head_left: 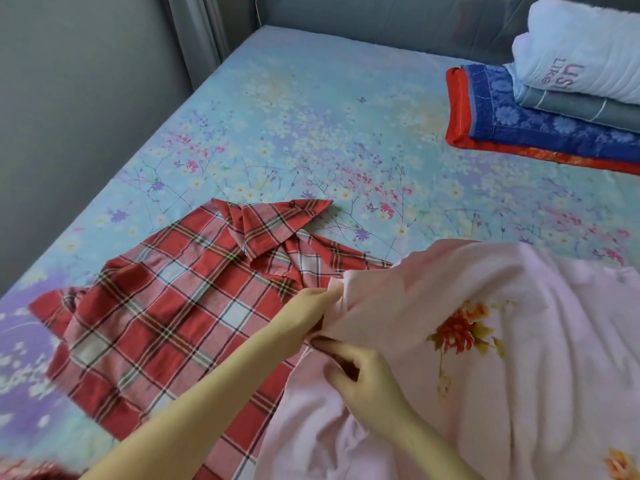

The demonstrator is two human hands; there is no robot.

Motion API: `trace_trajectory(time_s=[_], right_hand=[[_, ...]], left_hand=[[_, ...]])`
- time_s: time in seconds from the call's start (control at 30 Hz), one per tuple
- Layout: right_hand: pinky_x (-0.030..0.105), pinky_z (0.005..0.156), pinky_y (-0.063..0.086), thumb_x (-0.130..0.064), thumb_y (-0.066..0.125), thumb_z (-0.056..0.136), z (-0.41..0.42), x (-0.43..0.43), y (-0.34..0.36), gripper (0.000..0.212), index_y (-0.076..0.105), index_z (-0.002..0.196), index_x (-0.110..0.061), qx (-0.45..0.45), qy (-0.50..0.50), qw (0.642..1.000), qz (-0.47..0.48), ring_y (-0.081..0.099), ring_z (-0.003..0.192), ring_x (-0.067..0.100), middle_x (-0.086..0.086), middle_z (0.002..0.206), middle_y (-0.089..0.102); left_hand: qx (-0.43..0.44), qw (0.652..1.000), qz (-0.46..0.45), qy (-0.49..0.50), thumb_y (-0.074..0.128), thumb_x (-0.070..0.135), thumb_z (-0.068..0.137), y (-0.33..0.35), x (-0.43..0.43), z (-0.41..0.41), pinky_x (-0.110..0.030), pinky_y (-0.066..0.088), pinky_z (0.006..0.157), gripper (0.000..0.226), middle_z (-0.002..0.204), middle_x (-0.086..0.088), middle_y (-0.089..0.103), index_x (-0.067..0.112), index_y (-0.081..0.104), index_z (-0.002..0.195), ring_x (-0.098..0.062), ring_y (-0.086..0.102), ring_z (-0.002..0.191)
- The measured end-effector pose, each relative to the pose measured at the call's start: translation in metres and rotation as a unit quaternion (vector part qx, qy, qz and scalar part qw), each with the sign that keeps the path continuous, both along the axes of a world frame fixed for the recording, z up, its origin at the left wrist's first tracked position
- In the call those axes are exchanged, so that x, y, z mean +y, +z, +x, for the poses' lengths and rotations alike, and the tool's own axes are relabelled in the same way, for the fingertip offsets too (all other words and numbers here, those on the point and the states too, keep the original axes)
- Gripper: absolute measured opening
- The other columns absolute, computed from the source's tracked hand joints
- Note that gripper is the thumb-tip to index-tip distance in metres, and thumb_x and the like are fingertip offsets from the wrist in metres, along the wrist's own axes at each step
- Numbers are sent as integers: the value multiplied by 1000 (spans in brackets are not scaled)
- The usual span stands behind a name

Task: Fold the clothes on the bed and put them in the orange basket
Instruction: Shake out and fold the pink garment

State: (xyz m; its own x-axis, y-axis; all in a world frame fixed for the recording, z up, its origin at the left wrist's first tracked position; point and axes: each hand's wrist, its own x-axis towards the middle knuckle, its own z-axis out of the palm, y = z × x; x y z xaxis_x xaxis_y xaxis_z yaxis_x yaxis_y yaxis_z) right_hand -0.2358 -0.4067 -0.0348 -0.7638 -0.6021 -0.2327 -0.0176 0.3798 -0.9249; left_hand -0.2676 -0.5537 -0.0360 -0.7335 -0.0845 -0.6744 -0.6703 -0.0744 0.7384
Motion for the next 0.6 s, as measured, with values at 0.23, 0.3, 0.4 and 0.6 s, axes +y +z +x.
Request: trace_trajectory(time_s=[0.23,0.3,0.4,0.6], right_hand=[[13,78,45,-9,47,87,12,10,10,44,61,121,-34,50,-4,998,28,60,85,1,-27,99,58],[19,88,48,-8,44,79,18,18,14,48,63,120,-26,97,-40,994,22,59,103,2,-23,113,60],[36,87,52,2,58,77,23,40,15,41,65,114,-15,204,-195,958,55,63,100,15,-6,108,66],[13,71,44,-5,78,71,10,79,54,50,57,116,-12,315,-297,899,69,59,75,15,-2,91,60]], left_hand=[[50,991,-46,-113,76,-3,69,35,10,14,-47,55,81,36,92,-20,68,-7,62,102,-32,66,85],[52,993,-66,-83,70,-9,71,45,14,16,-47,57,77,28,92,-20,69,-2,65,98,-33,67,83],[60,996,-34,-54,68,-11,72,59,18,23,-45,57,76,31,96,-20,69,-1,65,101,-31,67,82],[61,995,12,-81,69,-13,72,98,30,50,-48,56,78,32,98,-22,69,-5,65,103,-34,68,86]])
